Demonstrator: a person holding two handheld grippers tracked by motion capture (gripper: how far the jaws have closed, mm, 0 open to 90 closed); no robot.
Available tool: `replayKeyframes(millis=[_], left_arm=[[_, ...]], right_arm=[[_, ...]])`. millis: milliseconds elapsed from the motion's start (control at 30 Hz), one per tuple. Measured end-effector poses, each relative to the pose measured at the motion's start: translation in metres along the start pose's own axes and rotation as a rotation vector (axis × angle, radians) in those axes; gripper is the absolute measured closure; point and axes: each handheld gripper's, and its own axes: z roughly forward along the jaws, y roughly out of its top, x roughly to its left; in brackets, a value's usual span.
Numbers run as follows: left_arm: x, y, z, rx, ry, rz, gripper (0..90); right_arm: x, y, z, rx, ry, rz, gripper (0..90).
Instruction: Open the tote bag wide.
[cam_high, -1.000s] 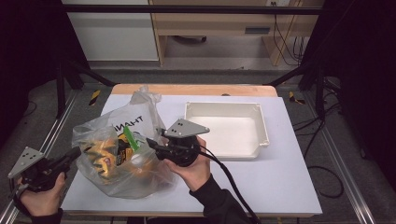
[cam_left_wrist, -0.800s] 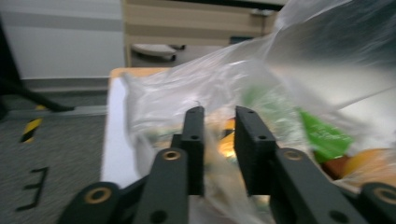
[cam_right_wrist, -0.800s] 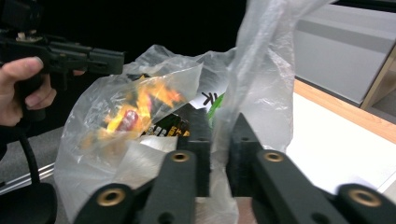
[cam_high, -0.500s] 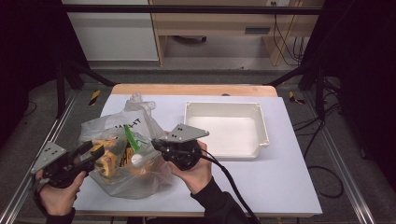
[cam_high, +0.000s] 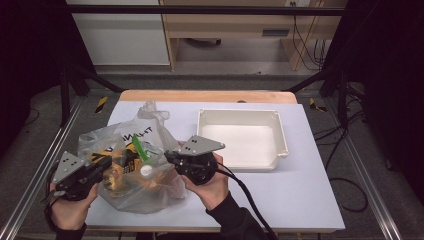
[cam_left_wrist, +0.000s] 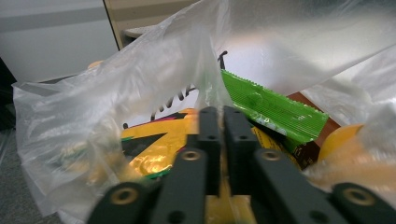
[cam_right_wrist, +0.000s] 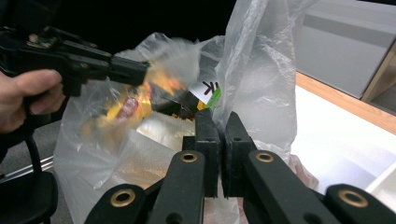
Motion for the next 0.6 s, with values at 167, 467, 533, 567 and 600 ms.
replayKeyframes(millis=[167, 467, 533, 567, 600], left_arm=[[0.006, -0.008, -0.025, -0.067, -0.066, -0.043, 89.8], [0.008, -0.051, -0.062, -0.117, -0.113, -0.09, 89.8], [0.005, -0.06, -0.061, -0.093, -0.115, -0.091, 89.8], [0.004, -0.064, -0.06, -0.079, -0.113, -0.087, 89.8], [0.003, -0.067, -0.059, -0.069, -0.112, -0.087, 89.8]], right_arm=[[-0.002, -0.007, -0.01, 0.017, -0.014, 0.014, 87.4], [0.007, -0.038, -0.017, 0.078, 0.06, 0.047, 84.0], [0.01, -0.044, -0.014, 0.097, 0.052, 0.041, 83.5], [0.011, -0.048, -0.013, 0.106, 0.043, 0.036, 82.3], [0.011, -0.051, -0.012, 0.108, 0.035, 0.04, 81.2]])
